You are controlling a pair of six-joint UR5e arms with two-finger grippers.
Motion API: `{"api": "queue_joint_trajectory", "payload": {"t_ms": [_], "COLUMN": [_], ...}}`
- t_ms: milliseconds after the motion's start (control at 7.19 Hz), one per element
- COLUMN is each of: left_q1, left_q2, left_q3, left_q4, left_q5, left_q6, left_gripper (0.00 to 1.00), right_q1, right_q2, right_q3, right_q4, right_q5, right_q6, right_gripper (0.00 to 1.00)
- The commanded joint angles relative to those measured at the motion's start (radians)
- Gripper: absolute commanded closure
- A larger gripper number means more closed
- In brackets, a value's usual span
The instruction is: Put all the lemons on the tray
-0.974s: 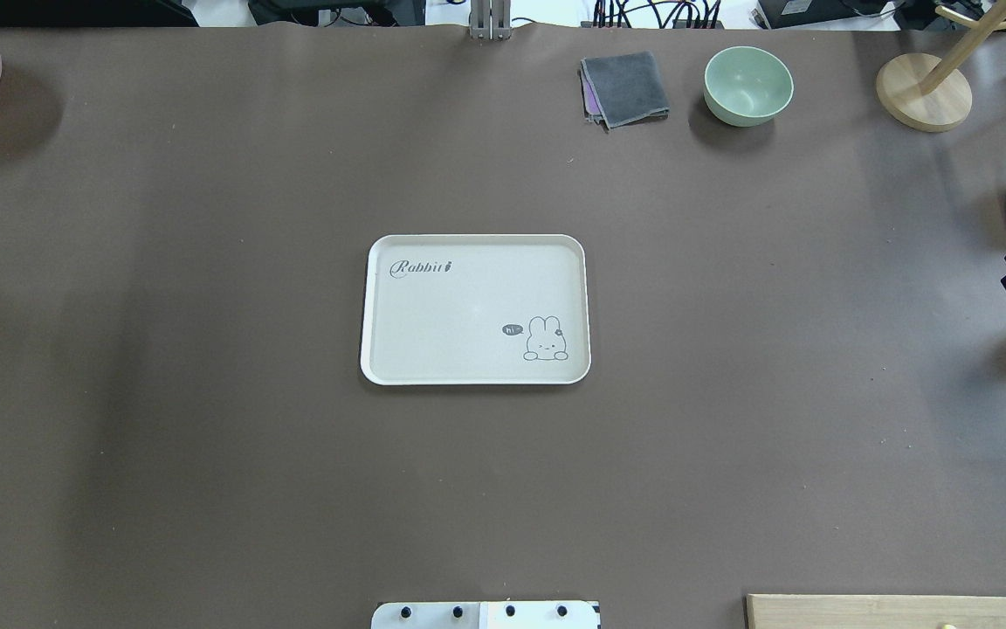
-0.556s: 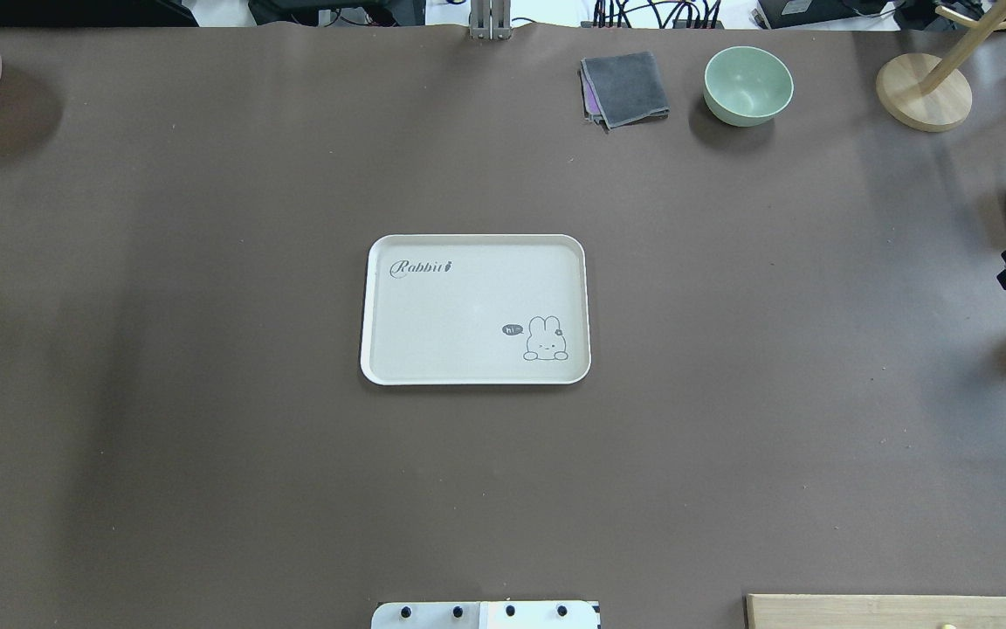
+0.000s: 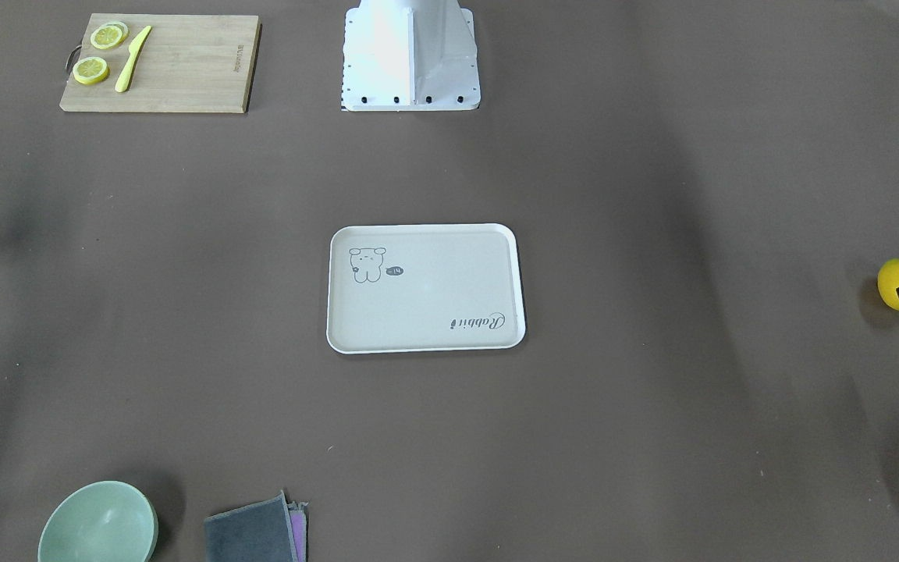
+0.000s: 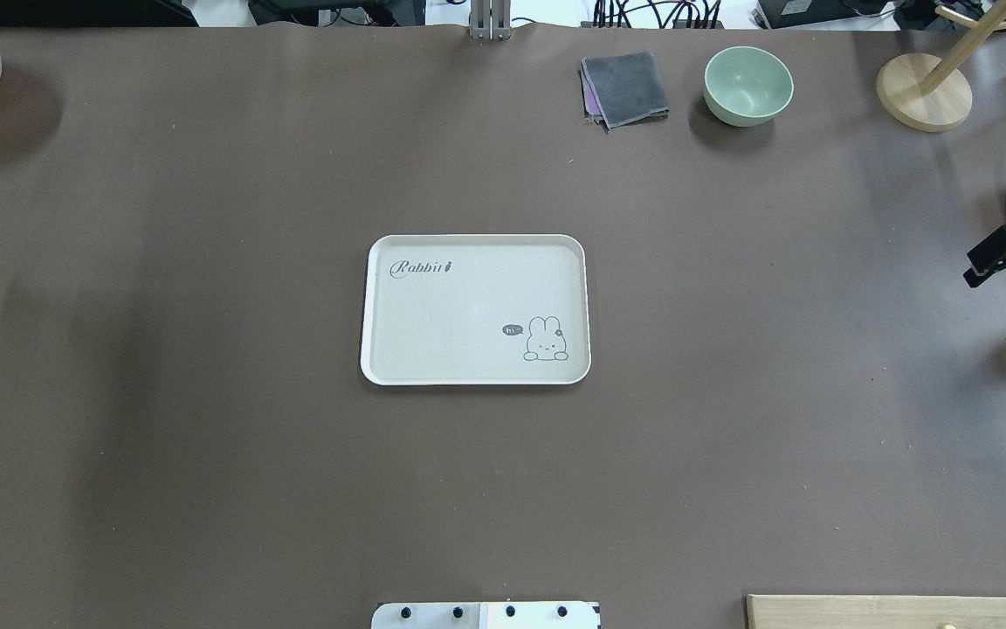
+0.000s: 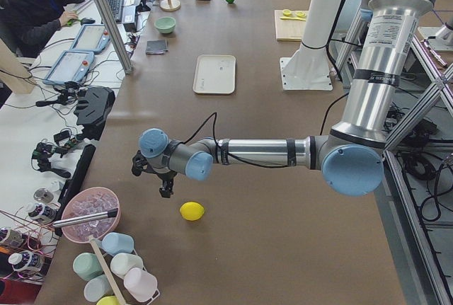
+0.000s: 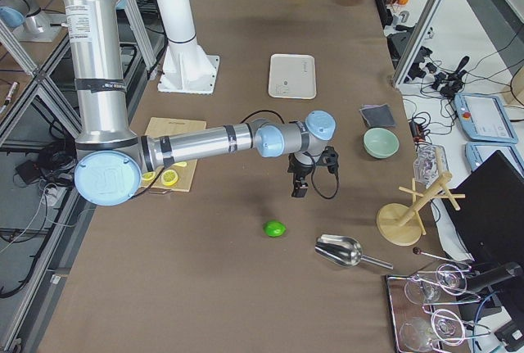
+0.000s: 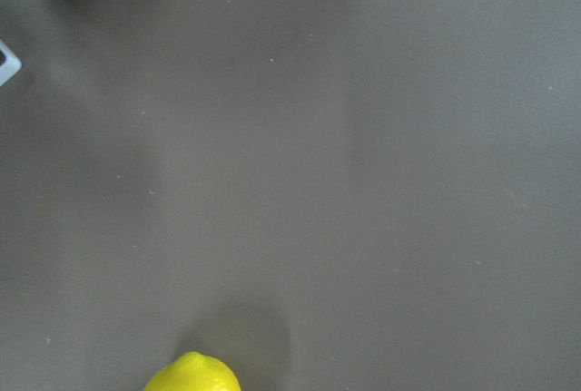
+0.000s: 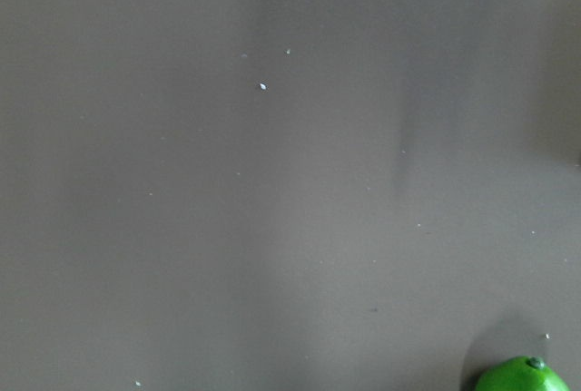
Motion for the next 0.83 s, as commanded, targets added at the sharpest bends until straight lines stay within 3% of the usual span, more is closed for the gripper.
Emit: {"api": "queue_joint_trajectory", "payload": {"t_ms": [0, 695], "left_q1": [0.072, 0.087], "left_q2": [-0.033, 0.043], "left_q3": [0.044, 0.000], "left_q4": [-0.002, 0.065], "left_q5": [0.115, 0.139], "left_q6": [0.007, 0.133], "left_gripper": [0.02, 0.02], "right_q1": [-0.032, -0.055], "right_q2": [0.039, 0.051], "right_q3": [-0.020, -0.023], "right_q4": [0.003, 0.003], "right_q5": [0.000, 0.002], "right_q6": [0.050, 0.078], "right_gripper": [0.00, 0.00]}}
